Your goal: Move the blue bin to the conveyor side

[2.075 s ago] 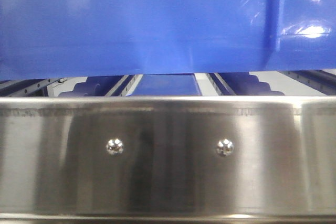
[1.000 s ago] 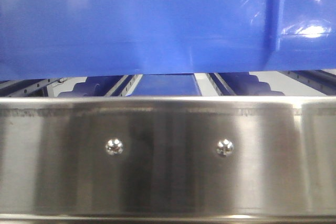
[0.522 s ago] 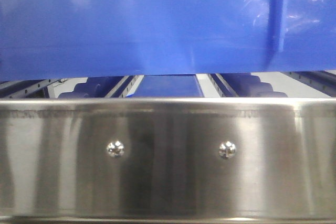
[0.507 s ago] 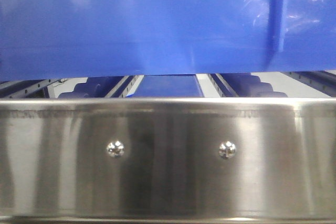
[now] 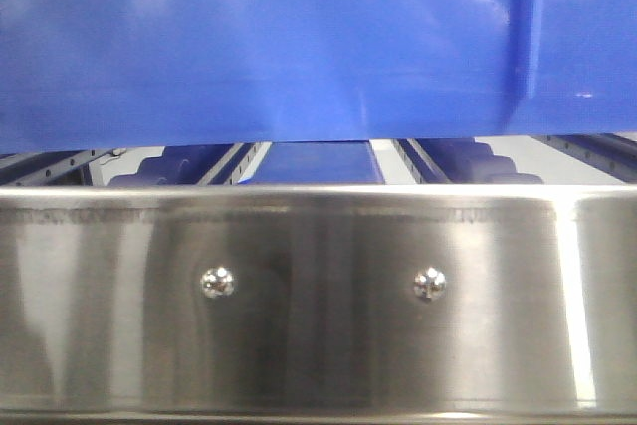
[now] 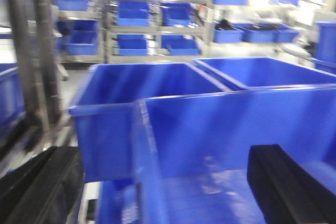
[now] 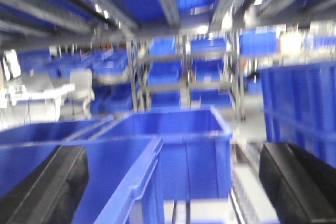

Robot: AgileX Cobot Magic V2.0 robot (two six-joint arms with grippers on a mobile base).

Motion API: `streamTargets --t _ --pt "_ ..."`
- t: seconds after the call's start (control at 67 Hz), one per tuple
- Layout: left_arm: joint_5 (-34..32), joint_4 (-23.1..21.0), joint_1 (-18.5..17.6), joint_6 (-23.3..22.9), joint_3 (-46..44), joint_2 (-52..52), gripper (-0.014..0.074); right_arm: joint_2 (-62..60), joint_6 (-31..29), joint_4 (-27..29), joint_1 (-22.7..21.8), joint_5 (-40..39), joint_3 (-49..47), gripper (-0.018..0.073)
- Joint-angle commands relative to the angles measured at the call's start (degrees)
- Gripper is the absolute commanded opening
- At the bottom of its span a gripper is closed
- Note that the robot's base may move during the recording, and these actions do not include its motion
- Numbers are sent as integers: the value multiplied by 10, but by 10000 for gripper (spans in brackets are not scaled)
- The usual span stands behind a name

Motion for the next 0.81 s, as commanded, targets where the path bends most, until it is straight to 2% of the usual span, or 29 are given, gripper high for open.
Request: streamTargets --t 0.0,0.119,0.269,0.433,0.672,0.791 --pt "28 3 -22 0 -36 33 538 53 0 2 1 65 -54 561" --pt "87 3 -43 -1 -87 84 538 113 -4 3 26 97 -119 561" --pt "165 18 -52 -34 -164 151 538 166 -5 3 76 111 -188 561" --pt "250 19 -52 -34 -246 226 538 246 -5 3 119 234 -272 561" --pt "325 33 -50 -35 -334 318 538 376 -5 3 127 428 -413 559" --pt "334 48 -50 -52 -341 344 538 429 10 -25 127 433 -470 559"
